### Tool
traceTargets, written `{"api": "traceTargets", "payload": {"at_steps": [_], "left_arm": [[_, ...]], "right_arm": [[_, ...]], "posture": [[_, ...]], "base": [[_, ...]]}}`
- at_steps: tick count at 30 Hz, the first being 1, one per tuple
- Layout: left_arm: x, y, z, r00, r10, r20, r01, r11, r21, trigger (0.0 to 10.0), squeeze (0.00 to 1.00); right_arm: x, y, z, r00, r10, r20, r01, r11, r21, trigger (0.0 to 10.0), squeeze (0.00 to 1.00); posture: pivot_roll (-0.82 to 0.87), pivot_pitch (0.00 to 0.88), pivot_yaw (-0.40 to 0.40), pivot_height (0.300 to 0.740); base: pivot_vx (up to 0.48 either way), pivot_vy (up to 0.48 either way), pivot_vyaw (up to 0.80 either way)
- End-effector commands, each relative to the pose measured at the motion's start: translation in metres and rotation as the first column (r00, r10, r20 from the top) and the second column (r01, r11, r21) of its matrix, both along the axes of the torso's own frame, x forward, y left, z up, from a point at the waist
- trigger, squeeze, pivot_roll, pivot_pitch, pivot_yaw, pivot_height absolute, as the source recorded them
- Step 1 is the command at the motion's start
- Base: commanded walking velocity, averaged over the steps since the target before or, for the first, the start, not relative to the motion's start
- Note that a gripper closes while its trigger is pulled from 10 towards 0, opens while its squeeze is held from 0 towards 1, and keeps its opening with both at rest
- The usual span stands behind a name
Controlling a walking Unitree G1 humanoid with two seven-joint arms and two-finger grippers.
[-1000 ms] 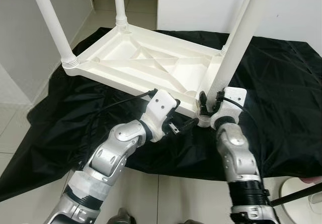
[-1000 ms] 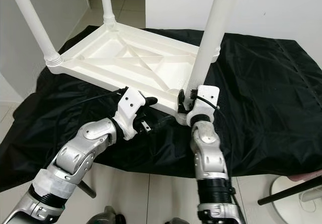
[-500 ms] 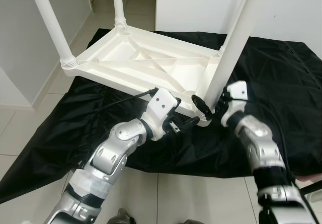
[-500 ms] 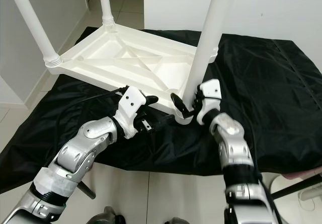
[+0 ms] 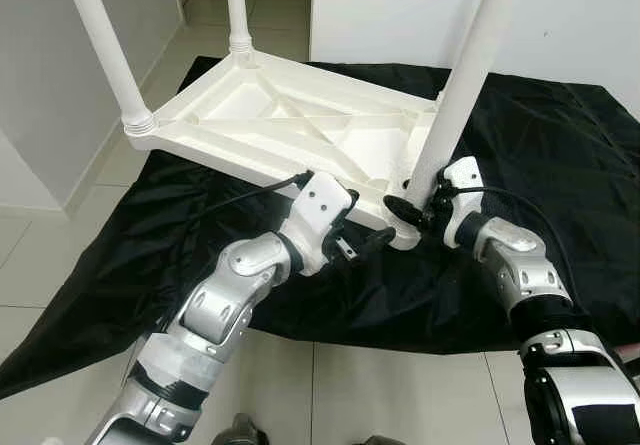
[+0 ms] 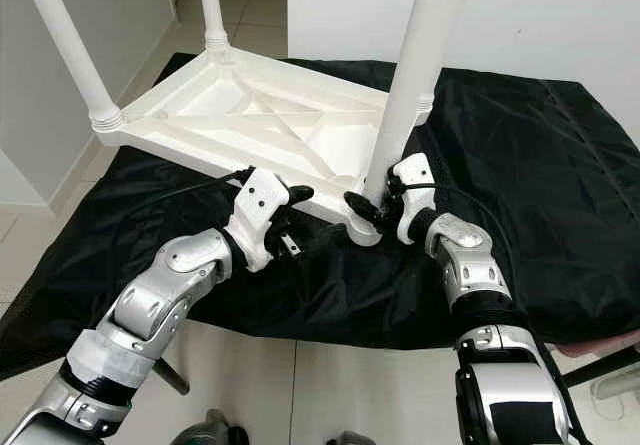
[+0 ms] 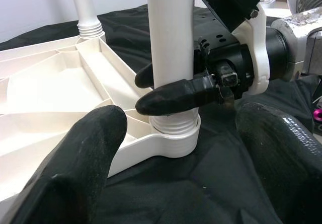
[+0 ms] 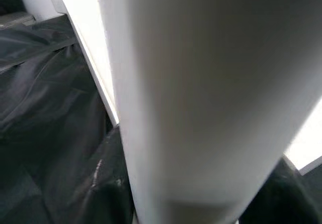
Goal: Building children table
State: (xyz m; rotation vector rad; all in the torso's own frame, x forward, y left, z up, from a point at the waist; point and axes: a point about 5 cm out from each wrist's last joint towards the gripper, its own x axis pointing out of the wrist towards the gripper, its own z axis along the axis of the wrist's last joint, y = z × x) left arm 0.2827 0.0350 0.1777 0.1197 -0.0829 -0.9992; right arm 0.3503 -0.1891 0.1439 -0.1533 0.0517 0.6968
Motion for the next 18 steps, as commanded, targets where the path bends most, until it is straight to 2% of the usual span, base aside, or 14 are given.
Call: {"api": "traceTargets", "payload": {"at_steps": [1,8,9,15,17,18], "left_arm": [[0.000,0.000,0.001,1.000,-0.005,0.012,0.005,1.000,0.008,10.0,0.00],[-0.001,-0.001,0.000,1.000,-0.012,0.008,0.012,1.000,0.010,10.0,0.00],[-0.001,-0.002,0.000,1.000,-0.017,0.006,0.017,1.000,0.010,10.0,0.00],[-0.002,-0.005,-0.002,1.000,-0.029,0.002,0.029,0.999,0.016,10.0,0.00],[-0.002,-0.005,-0.002,1.000,-0.029,0.002,0.029,0.999,0.016,10.0,0.00],[-0.003,-0.006,-0.002,1.000,-0.031,0.000,0.031,0.999,0.015,10.0,0.00]], "right_arm": [[-0.002,-0.003,-0.007,0.999,0.029,-0.030,-0.029,0.999,-0.015,0.0,0.00],[-0.004,-0.005,-0.011,0.999,0.033,-0.033,-0.033,0.999,-0.014,0.0,0.00],[-0.005,-0.006,-0.012,0.999,0.026,-0.036,-0.026,1.000,-0.011,10.0,0.00],[-0.006,-0.004,-0.017,0.994,-0.102,-0.031,0.103,0.994,0.027,10.0,0.00],[-0.006,-0.004,-0.017,0.994,-0.102,-0.031,0.103,0.994,0.027,10.0,0.00],[-0.005,-0.002,-0.020,0.987,-0.151,-0.047,0.153,0.988,0.028,10.0,0.00]], "posture": [[0.01,0.000,-0.027,0.740],[0.00,0.000,-0.018,0.740],[-0.01,0.000,-0.016,0.740],[-0.02,0.000,-0.012,0.740],[-0.02,0.000,-0.012,0.740],[-0.02,0.000,-0.012,0.740]], "base": [[0.000,0.000,0.00],[0.000,0.000,0.00],[0.000,0.000,0.00],[0.000,0.000,0.00],[0.000,0.000,0.00],[0.000,0.000,0.00]]}}
